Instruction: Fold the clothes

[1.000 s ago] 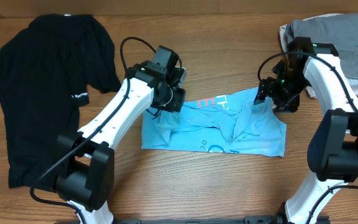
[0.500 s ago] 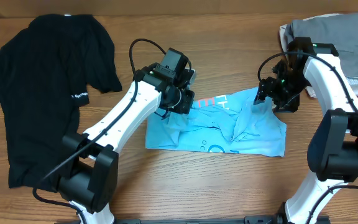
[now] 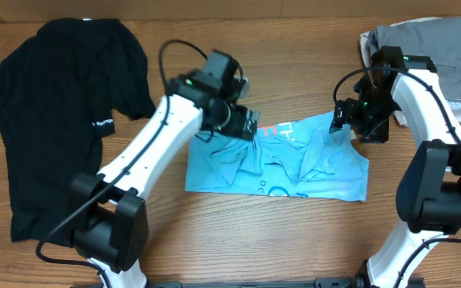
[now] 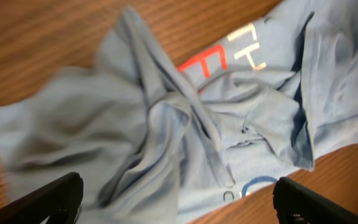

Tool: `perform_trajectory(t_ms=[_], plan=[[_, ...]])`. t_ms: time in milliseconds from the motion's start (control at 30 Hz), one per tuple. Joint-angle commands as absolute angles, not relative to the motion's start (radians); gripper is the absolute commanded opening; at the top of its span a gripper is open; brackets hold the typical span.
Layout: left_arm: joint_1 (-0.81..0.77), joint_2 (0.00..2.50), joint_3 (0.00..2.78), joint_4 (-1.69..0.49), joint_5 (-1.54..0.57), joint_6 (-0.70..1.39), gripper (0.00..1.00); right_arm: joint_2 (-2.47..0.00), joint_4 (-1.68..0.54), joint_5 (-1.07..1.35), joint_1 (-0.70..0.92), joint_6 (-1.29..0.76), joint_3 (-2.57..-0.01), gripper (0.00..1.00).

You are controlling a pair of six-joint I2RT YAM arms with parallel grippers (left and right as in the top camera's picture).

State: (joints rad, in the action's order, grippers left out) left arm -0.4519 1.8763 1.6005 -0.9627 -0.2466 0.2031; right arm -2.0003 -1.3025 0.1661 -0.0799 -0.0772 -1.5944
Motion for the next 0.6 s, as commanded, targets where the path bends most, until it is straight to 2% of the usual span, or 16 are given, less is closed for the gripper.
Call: perform_trajectory(t_ms=[0,300,567], plan=[[-0.392,1.858,1.741,-1.050,-0.174,0.159,1.00,-1.993,-1.282,0.079,-0.088,-0.072,-1.558,0.88],[-0.274,1.858,1.837,-1.227,-0.068,0.081,1.00,-1.994,-1.168,0.056,-0.089,-0.086,-1.401,0.96],[-0.235,1.858,1.837,-1.255,-0.067,0.078,1.00,-1.994,-1.118,0.053,-0.110,-0.109,-1.345,1.00]])
